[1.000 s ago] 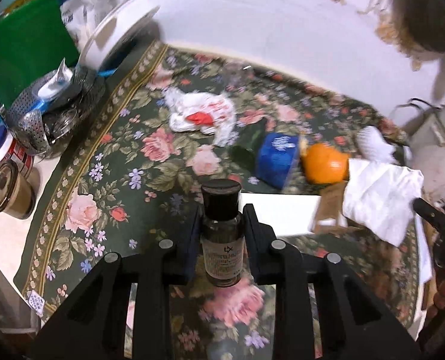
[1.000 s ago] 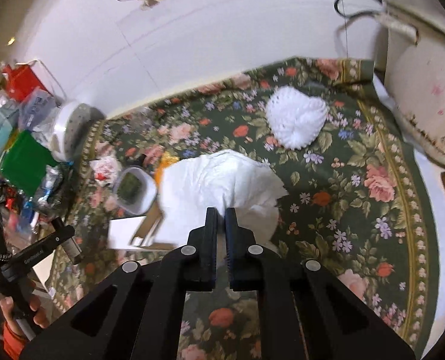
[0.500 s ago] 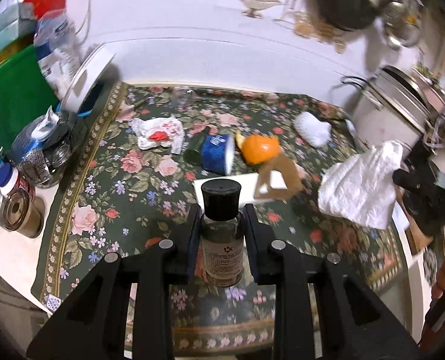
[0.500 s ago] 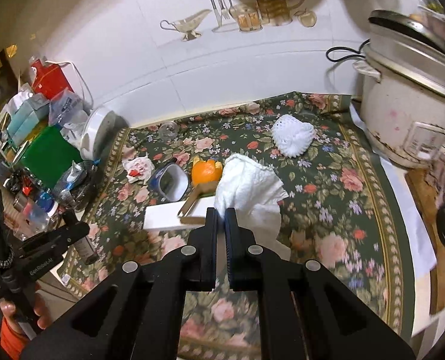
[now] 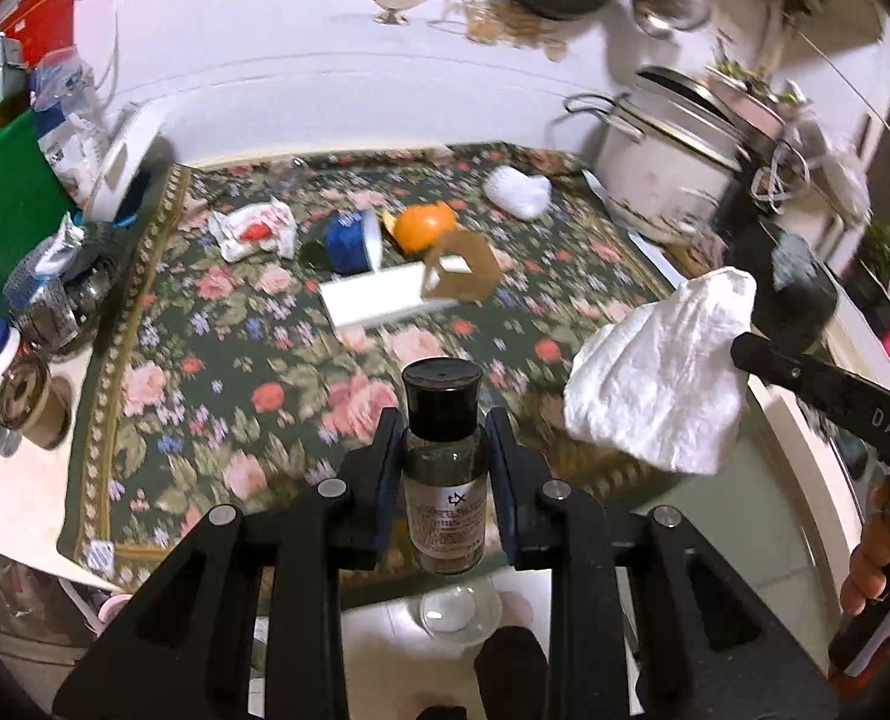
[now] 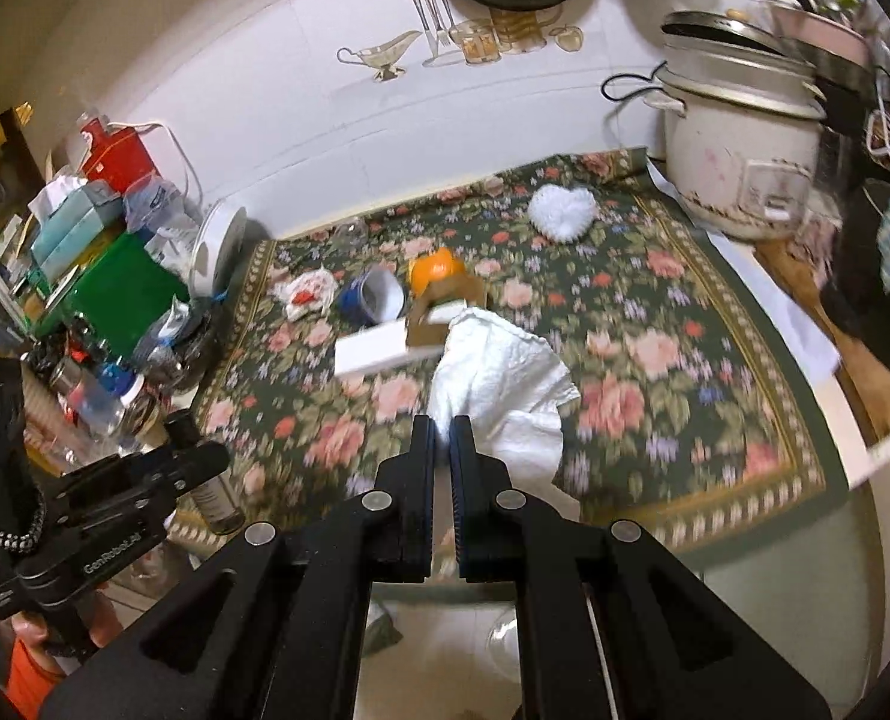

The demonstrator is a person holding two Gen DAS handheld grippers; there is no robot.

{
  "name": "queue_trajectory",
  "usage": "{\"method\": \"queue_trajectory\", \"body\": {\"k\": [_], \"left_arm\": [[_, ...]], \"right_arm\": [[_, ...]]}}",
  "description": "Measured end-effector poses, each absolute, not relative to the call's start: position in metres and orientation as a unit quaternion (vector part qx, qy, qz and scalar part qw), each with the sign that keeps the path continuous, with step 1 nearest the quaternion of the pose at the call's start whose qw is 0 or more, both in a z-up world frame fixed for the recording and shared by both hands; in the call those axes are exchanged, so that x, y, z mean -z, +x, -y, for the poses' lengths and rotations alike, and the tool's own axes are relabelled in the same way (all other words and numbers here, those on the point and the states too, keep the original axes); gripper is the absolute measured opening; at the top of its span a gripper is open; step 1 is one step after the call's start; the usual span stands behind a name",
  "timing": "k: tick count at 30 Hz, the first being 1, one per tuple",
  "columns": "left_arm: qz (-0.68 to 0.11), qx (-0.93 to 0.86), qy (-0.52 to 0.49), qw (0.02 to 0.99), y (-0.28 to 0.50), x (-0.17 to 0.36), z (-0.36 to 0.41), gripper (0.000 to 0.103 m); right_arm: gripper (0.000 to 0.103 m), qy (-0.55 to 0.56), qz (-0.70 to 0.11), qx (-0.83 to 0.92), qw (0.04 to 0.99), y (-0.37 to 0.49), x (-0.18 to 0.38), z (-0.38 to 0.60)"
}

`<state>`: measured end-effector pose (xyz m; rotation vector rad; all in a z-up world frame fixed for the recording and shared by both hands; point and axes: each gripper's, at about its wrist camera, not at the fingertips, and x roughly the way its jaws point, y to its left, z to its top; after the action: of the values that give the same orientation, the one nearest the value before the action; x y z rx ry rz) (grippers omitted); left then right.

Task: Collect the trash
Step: 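Carry the bottle and tissue down over the white bucket with both tools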

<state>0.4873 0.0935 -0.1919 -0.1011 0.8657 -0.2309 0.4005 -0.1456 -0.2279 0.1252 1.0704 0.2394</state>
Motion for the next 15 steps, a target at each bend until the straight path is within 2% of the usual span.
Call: {"method": "queue_trajectory", "body": {"k": [15], "left_arm": [[-0.479, 0.120, -0.049, 0.868, 0.441, 0.245, -0.054, 0.027]], "right_arm": [[0.005, 0.055, -0.578, -0.125, 0.805, 0.336, 0.271, 0.164]]}}
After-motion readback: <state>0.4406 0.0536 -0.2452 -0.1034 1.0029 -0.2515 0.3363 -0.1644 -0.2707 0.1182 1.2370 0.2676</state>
